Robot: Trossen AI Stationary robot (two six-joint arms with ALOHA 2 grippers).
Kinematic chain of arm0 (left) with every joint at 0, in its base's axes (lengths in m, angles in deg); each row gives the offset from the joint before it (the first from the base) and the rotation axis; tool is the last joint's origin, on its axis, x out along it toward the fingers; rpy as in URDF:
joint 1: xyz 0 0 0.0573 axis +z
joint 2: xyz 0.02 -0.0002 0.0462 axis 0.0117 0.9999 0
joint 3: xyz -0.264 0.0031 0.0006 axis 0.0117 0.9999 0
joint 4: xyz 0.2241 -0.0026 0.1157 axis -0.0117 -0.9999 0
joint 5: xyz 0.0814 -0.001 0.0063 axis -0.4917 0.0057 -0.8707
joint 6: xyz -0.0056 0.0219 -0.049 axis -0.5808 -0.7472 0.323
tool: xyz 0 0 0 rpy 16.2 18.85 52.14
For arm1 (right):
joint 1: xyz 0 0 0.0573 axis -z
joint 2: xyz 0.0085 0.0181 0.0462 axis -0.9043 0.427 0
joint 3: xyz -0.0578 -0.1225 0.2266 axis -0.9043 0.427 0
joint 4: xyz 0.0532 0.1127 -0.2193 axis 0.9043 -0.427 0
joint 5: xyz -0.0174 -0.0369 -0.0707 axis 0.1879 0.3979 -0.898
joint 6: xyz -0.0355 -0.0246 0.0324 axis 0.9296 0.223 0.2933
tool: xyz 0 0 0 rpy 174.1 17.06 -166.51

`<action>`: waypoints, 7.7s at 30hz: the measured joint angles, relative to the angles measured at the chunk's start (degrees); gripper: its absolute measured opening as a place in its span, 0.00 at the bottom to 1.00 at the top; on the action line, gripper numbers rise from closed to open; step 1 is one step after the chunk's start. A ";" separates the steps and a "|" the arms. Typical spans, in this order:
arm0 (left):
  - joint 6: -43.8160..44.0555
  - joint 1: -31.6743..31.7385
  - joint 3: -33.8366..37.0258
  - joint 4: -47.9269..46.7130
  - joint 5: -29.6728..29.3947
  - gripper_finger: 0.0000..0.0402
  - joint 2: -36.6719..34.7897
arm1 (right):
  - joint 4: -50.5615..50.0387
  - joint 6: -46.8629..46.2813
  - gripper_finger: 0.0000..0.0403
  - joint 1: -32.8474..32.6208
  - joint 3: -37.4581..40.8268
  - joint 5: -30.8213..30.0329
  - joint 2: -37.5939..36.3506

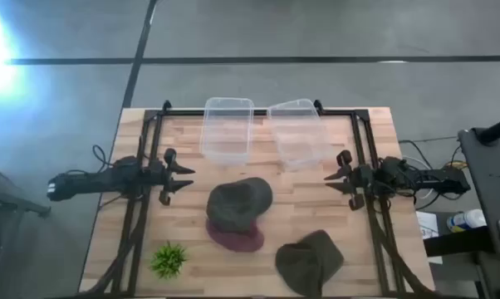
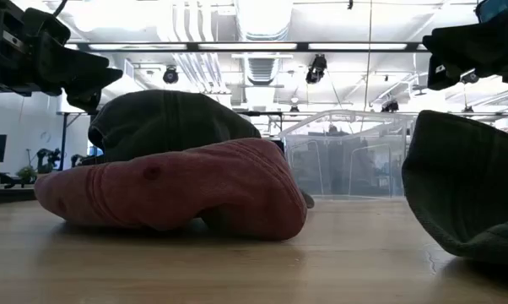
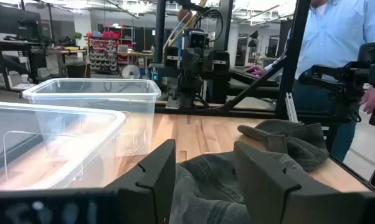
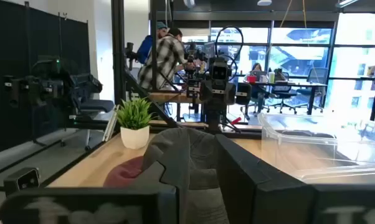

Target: Pick and place caps into container

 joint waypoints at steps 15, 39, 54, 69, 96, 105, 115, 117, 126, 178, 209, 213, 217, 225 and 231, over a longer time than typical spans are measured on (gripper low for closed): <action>-0.02 0.02 0.00 0.00 0.01 0.39 0.00 | -0.02 0.00 0.17 0.00 0.00 0.00 0.00; -0.01 0.02 0.00 0.00 0.01 0.39 0.01 | -0.02 0.00 0.17 -0.01 0.00 0.00 -0.01; 0.00 0.02 0.00 0.00 0.02 0.39 0.02 | -0.02 0.00 0.17 0.00 0.00 0.00 -0.02; 0.00 0.00 0.00 0.00 0.01 0.39 0.00 | 0.28 9.28 0.17 -0.02 0.00 -0.71 -0.01; -0.02 0.02 0.00 0.00 0.02 0.39 0.02 | 3.04 -44.65 0.17 -0.02 0.00 -2.91 0.38; -0.02 0.00 0.00 0.00 0.02 0.39 0.00 | 3.04 -45.07 0.17 -0.02 0.00 -2.93 0.38; 0.00 0.01 0.00 0.00 0.01 0.39 0.01 | 3.04 -45.03 0.17 -0.02 0.00 -2.97 0.38; 0.00 0.02 0.00 0.00 0.00 0.39 0.02 | 3.04 -45.03 0.17 -0.02 0.00 -2.97 0.38; -0.01 0.00 0.00 0.00 0.02 0.39 0.01 | 3.04 -45.03 0.17 -0.02 0.00 -3.06 0.38; 70.30 0.00 0.00 7.43 -8.29 0.39 0.04 | -25.43 -79.46 0.45 -2.88 -25.27 3.73 45.78; 30.77 -19.72 -44.72 -29.01 -8.89 0.17 61.19 | 22.97 -94.16 0.50 -11.96 -30.96 -10.98 94.91; 28.72 -20.04 -47.17 -31.80 -7.54 0.17 67.17 | 29.41 -95.75 0.50 -12.56 -33.04 -11.07 100.41; 28.26 -20.04 -47.00 -30.75 -5.15 0.16 70.50 | 30.01 -95.84 0.50 -12.83 -37.22 -11.11 105.51; 28.24 -20.09 -44.13 -21.28 -0.56 0.17 79.43 | 28.60 -94.10 0.50 -13.03 -40.37 -20.28 107.54; 28.04 -20.09 -44.30 -12.21 3.64 0.17 85.94 | 27.75 -96.27 0.50 -13.44 -40.62 -28.89 108.55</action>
